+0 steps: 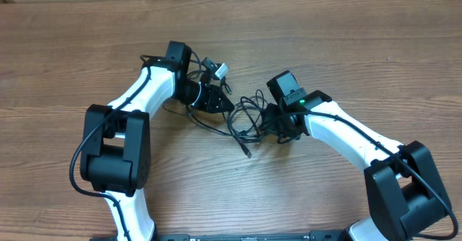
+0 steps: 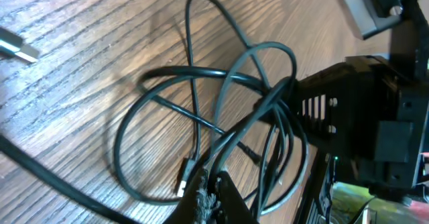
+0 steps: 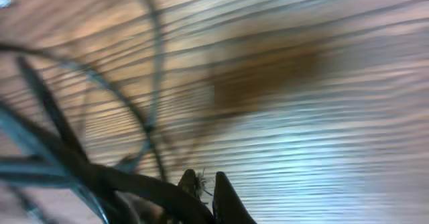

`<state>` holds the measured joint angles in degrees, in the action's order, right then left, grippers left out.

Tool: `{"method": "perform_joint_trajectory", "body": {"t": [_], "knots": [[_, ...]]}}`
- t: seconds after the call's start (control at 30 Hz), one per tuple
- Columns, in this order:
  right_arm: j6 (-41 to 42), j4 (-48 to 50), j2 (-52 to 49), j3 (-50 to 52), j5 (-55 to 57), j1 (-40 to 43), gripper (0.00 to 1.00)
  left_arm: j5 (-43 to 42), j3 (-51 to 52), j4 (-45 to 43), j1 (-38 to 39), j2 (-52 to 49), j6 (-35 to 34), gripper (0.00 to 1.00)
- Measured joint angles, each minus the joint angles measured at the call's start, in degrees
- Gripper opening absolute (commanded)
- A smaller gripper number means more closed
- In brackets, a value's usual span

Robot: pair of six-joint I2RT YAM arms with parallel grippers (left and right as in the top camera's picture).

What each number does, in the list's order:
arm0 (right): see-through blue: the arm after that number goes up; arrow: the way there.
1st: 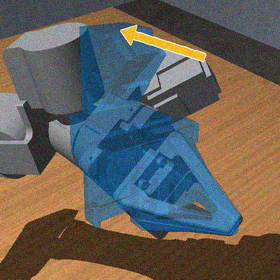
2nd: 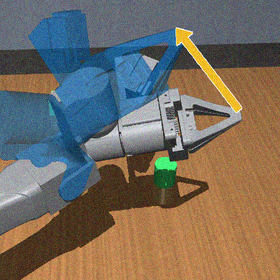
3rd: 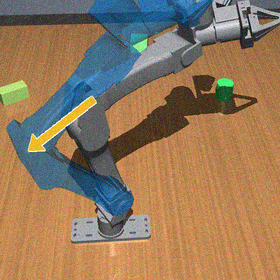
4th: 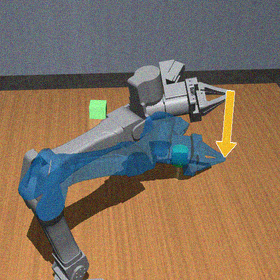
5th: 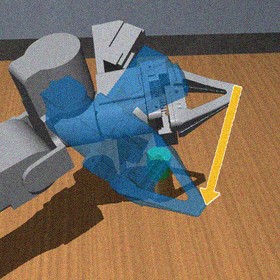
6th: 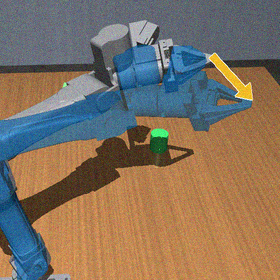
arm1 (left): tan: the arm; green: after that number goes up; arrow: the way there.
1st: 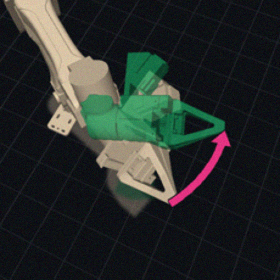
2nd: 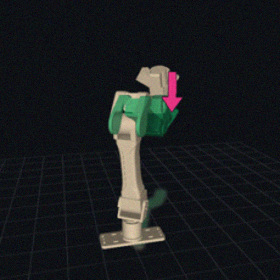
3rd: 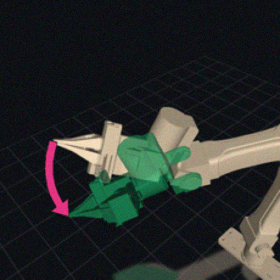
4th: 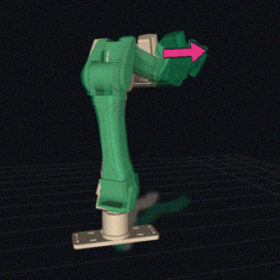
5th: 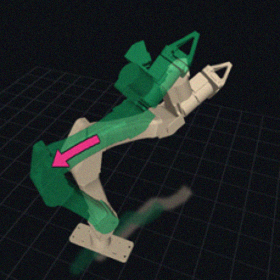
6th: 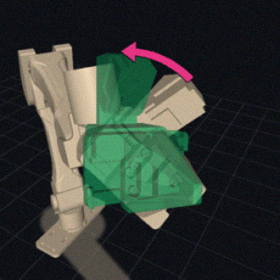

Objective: Untangle cables

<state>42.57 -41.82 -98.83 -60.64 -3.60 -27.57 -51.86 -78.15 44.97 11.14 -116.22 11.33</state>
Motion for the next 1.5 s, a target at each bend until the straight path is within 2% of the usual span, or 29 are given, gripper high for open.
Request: {"method": "perform_joint_trajectory", "body": {"t": [0.13, 0.3, 0.37, 0.43, 0.57, 0.67, 0.77, 1.03, 1.23, 1.3, 1.33, 1.37, 1.4, 1.47, 1.5], "knots": [[0.1, -6.4, 0.0, 0.5, 12.0, 1.1, 0.04, 8.4, 0.0, -0.5, -1.2, 0.0, -4.3, 0.04], [0.1, -7.8, 0.0, 0.7, 21.8, 1.6, 0.04, 20.2, 0.0, -0.5, -3.0, 0.0, -11.3, 0.04], [0.1, -7.7, 0.0, 0.7, 23.1, 1.6, 0.04, 22.8, 0.0, -0.5, -2.9, 0.0, -13.0, 0.08], [0.0, -6.8, 0.0, 0.7, 22.9, 1.6, 0.04, 23.2, 0.0, -0.4, -2.9, 0.0, -13.4, 0.15], [-1.4, -2.4, 0.0, 0.7, 16.6, 1.6, 0.04, 16.8, 0.0, -0.2, -2.9, 0.0, -9.7, 0.36], [-3.7, 1.6, 0.0, 0.7, 8.5, 1.7, 0.04, 8.5, 0.0, 1.0, -2.5, 0.0, -3.9, 0.40], [-5.4, 3.7, 0.0, 0.7, 0.6, 2.3, 0.04, 5.0, 0.0, 1.1, -1.7, 0.0, -0.7, 0.47], [-10.1, 8.7, 0.0, 0.7, -18.1, 5.5, 0.04, 3.7, 0.0, -0.6, 1.6, 0.0, 1.3, 0.50], [-11.5, 9.0, 0.0, 0.7, -24.5, 5.5, 0.04, 10.3, 0.0, -4.2, 5.2, 0.0, -2.0, 0.51], [-11.9, 9.3, 0.0, 0.7, -26.3, 5.5, 0.04, 11.8, 0.0, -4.6, 6.5, 0.0, -2.5, 0.50], [-12.0, 9.3, 0.0, 0.7, -26.8, 5.5, 0.04, 12.5, 0.0, -4.8, 6.9, 0.0, -2.8, 0.45], [-12.3, 9.3, 0.0, 0.7, -27.4, 5.5, 0.04, 13.7, 0.0, -5.2, 7.5, 0.0, -3.4, 0.38], [-12.3, 9.3, 0.0, 0.7, -27.6, 5.5, 0.04, 15.1, 0.0, -5.7, 8.0, 0.0, -3.9, 0.22], [-12.5, 9.3, 0.0, 0.7, -28.2, 5.5, 0.04, 17.3, 0.0, -6.2, 8.7, -0.1, -5.3, 0.05], [-12.5, 9.2, 0.0, 0.7, -28.4, 5.5, 0.04, 18.4, 0.0, -6.4, 8.9, -0.1, -5.8, 0.04]]}}
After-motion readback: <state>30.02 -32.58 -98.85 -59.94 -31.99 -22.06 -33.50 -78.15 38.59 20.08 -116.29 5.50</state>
